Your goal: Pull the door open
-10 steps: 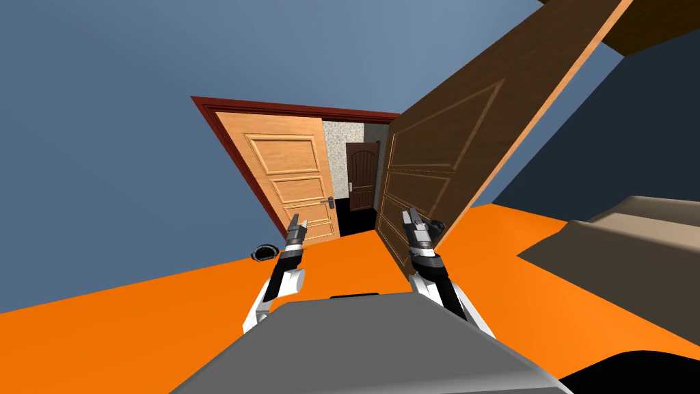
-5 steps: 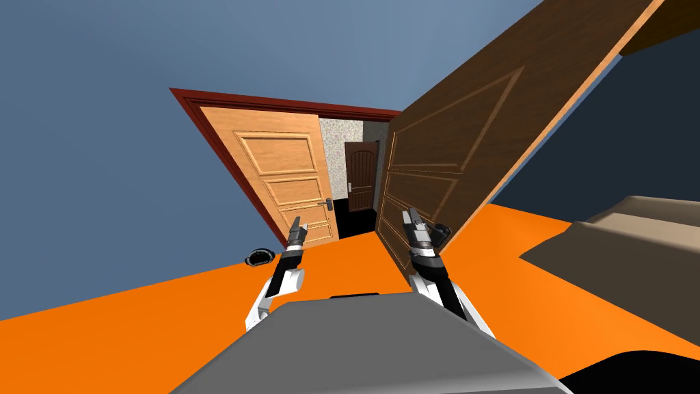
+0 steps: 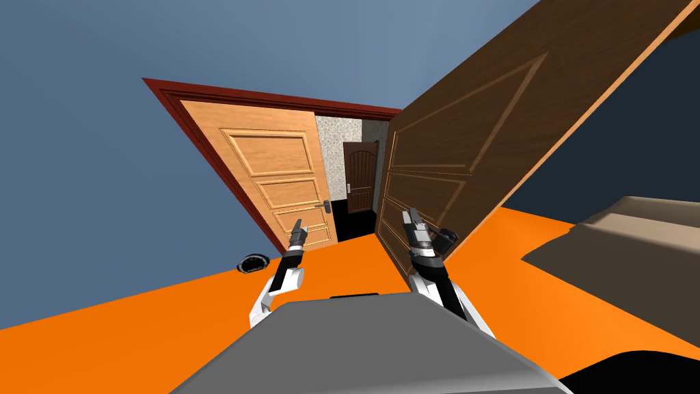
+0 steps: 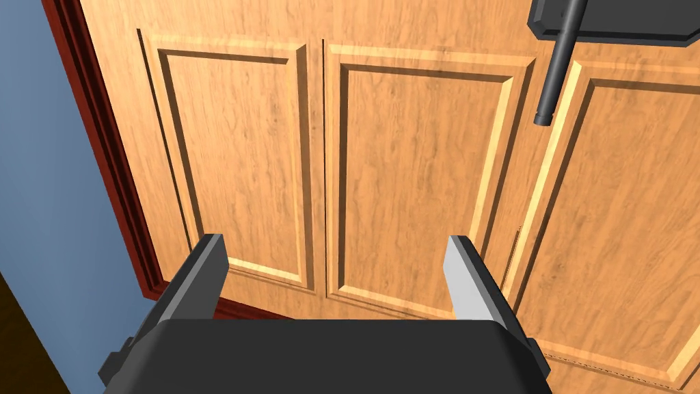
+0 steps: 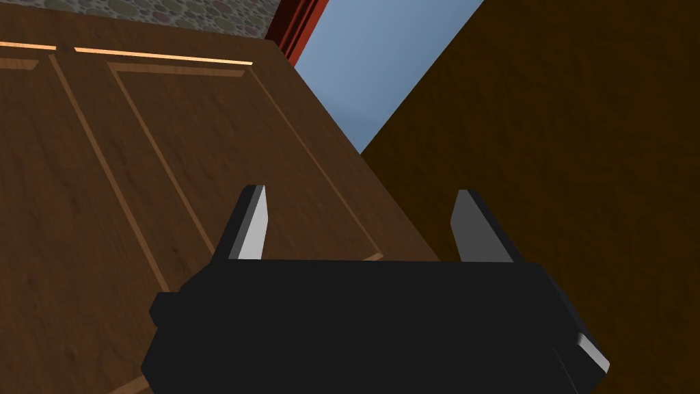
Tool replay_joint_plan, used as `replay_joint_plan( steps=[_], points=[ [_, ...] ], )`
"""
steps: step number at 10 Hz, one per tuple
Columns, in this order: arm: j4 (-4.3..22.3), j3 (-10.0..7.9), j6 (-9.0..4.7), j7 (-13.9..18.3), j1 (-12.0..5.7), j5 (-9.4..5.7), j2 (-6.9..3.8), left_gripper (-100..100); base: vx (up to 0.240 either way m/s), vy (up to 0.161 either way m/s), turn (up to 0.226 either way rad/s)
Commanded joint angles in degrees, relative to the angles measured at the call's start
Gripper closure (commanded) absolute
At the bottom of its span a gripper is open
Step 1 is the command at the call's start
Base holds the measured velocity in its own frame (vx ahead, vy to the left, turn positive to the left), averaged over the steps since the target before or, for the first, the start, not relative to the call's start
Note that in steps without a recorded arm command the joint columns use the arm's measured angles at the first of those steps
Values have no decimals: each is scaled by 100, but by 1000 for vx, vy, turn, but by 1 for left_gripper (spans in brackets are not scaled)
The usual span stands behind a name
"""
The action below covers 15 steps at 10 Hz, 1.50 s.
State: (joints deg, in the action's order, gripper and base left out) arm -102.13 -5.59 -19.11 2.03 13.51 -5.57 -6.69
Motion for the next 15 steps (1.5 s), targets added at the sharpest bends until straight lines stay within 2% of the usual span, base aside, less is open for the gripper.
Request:
replay_joint_plan(
  steps=[1, 9, 11, 15],
  points=[
    [193, -39, 35, 12, -78, -5, -25, -100, 118, -17, -19],
    [1064, -218, 117, 86, -400, -37, -149, -100, 99, -4, -21],
    [1462, -300, 155, 119, -548, -52, -201, -100, 162, -16, -36],
    [1989, -409, 205, 163, -742, -71, -265, -100, 156, -10, -26]
  ],
)
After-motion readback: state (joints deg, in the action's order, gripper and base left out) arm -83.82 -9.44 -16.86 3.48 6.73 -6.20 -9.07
